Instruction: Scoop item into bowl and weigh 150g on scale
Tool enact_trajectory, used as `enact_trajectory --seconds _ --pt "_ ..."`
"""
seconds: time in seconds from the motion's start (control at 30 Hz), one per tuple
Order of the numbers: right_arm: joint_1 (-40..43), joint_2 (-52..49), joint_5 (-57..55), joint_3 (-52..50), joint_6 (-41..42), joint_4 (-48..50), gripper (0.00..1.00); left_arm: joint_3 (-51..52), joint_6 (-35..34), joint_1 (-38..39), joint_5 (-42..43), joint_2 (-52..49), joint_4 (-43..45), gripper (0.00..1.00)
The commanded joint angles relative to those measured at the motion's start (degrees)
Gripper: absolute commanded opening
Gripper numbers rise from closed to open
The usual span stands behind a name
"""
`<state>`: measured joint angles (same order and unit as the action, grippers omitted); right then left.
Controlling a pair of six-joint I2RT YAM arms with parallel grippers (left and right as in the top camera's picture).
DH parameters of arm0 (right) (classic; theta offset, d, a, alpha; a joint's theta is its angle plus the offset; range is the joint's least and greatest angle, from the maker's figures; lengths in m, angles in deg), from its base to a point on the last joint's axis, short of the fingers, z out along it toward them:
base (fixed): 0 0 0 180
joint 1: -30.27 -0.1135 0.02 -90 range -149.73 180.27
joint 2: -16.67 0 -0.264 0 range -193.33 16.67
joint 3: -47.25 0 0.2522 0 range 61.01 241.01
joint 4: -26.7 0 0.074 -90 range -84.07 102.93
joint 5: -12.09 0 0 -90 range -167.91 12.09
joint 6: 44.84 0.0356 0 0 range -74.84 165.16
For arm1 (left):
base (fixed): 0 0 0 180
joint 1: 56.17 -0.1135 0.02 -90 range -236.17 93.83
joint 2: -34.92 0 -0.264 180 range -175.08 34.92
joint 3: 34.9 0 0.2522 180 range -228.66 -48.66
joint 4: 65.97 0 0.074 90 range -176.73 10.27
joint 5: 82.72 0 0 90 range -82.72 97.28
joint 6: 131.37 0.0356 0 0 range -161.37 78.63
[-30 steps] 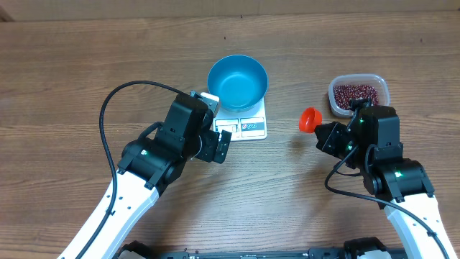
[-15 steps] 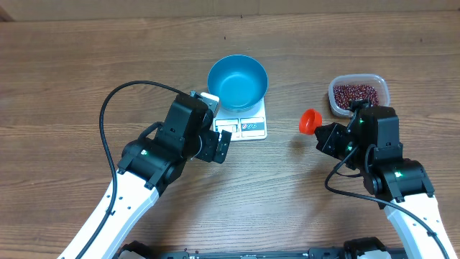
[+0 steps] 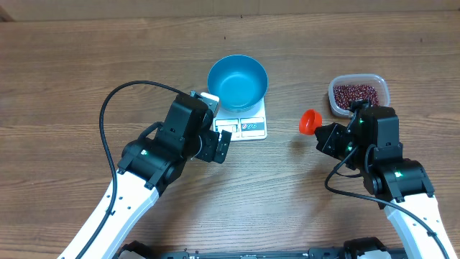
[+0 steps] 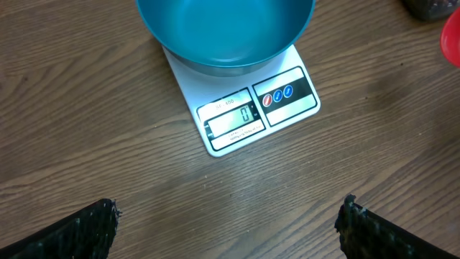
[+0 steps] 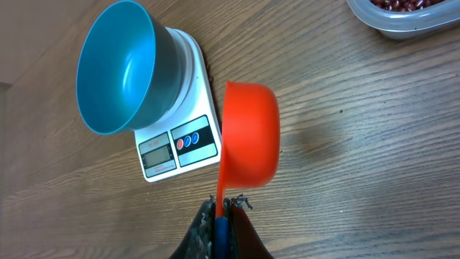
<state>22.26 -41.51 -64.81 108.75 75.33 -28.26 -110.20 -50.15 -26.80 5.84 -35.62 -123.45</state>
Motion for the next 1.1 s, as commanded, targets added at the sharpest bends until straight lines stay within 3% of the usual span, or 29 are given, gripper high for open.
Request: enact_trajectory --seconds 0.0,1.07 --pt "-0.24 0.2 -0.04 1.84 -0.26 0.11 0.04 -1.38 1.07 -0.09 1.01 -0.07 0.22 1.0" --pt "0.28 -3.02 -3.63 3.08 -3.19 0.55 0.04 -1.38 1.09 -0.09 1.01 -0.07 0.22 1.0"
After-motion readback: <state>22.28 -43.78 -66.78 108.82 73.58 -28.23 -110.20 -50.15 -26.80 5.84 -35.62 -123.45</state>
